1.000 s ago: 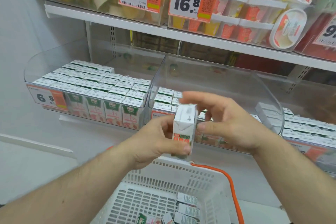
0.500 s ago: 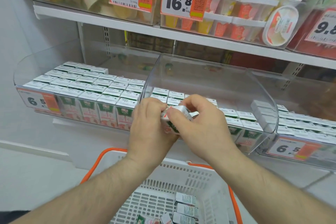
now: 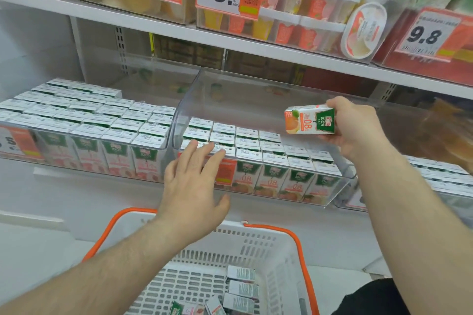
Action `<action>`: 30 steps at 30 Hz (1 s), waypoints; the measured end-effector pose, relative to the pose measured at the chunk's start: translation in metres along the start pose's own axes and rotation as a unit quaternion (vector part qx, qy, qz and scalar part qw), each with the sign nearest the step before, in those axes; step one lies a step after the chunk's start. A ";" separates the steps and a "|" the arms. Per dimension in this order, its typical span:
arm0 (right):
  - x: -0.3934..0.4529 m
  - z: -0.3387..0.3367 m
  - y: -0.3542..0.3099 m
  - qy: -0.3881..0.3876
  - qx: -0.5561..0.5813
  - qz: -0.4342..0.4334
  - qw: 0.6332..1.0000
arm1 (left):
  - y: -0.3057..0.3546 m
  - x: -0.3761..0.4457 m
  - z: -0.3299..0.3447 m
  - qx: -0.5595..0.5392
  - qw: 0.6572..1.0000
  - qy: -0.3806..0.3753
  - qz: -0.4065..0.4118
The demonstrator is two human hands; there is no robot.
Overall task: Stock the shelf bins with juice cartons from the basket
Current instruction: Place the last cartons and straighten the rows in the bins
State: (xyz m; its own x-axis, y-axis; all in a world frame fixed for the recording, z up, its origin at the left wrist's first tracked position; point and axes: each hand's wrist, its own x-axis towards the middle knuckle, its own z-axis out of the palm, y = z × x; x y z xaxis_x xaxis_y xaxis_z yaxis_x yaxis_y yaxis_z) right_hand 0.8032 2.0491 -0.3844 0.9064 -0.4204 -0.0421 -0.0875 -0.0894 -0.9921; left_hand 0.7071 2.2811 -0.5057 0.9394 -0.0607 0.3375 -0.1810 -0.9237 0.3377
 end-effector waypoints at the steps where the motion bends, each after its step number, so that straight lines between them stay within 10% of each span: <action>1: 0.007 -0.001 0.003 0.020 -0.042 -0.019 0.999 | 0.001 0.000 0.000 0.002 1.000 -0.001 -0.001; 8: 0.014 0.016 0.024 -0.047 -0.416 -0.155 0.895 | -0.002 -0.001 0.001 0.003 1.000 0.000 0.012; 25: 0.020 0.052 0.044 -0.215 -0.648 -0.079 0.727 | -0.003 -0.001 0.000 -0.010 0.999 -0.025 0.022; 30: 0.001 0.053 0.058 -0.109 -0.669 -0.181 0.712 | -0.016 -0.011 0.001 -0.059 0.992 0.053 0.101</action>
State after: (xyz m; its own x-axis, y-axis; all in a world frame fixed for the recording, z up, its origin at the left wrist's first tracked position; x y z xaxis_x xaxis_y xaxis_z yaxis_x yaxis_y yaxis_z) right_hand 0.8206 2.0911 -0.4478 0.9996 -0.0148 0.0259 -0.0161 -0.9985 0.0528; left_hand 0.6996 2.2958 -0.5160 0.8459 -0.1939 0.4968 -0.4008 -0.8457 0.3523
